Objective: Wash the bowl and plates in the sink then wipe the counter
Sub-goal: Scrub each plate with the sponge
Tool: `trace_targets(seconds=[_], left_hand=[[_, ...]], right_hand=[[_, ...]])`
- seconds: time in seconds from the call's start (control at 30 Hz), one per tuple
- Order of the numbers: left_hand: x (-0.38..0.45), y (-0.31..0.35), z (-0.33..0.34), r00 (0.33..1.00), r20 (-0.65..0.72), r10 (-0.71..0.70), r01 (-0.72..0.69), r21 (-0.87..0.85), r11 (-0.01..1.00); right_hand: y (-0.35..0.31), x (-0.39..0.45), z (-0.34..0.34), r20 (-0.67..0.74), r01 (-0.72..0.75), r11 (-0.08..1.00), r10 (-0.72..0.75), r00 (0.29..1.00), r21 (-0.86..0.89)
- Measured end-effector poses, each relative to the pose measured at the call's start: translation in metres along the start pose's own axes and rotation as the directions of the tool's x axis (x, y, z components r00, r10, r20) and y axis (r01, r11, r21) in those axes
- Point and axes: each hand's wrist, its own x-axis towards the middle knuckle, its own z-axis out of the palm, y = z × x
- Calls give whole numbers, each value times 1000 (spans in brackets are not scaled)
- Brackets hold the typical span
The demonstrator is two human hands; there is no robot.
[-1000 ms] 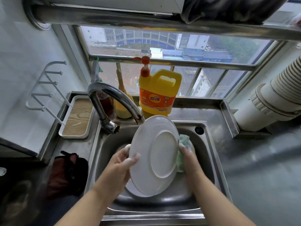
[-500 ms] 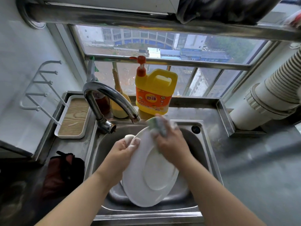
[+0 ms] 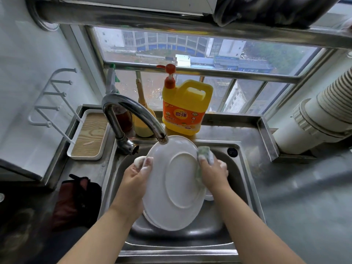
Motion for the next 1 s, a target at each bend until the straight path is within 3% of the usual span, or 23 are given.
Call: trace_targets(seconds=[0.1,0.2,0.3,0.4,0.5,0.57,0.67,0.77,0.83,0.9,0.97,1.0], left_hand=[[-3,-7,2,996,-82,-15,10,-63,998],[-5,-17,2,995,-99,-28,23,-57,998],[-6,-21,8,994,-104,-47,43,-32,999],[-2,-17,13,991,-116,-63,58,-48,997],[7,-9,4,986,-154,-62,44,-116,992],[8,-8,-4,981,-178,-75,56,-110,992],[3,-16,-6,979,-168,-115,101,-86,991],[-1,-23,0,981,-149,-121,108,-90,990],[4,-20,-1,982,-160,-100,86,-91,992],[10,-12,-7,982,-168,-84,65,-114,991],[13,-6,-15,981,-176,-85,61,-138,989],[12,-4,-18,981,-174,-91,67,-138,988]], right_hand=[[21,-20,11,8,-152,970,153,988,190],[20,-32,14,-43,-142,987,146,988,82],[-7,-39,15,-30,186,978,-190,981,-90],[-27,-52,19,130,519,847,-506,853,-111],[-3,-65,14,278,698,708,-652,705,-111],[26,-62,6,294,708,696,-657,694,-117],[39,-40,-5,147,522,847,-507,850,-102],[10,-21,0,17,464,880,-465,885,-103],[-11,-28,12,47,526,849,-524,850,-57],[-16,-47,24,155,650,759,-639,754,-33],[3,-61,27,243,731,680,-700,672,-64],[18,-60,24,242,736,671,-703,669,-86]])
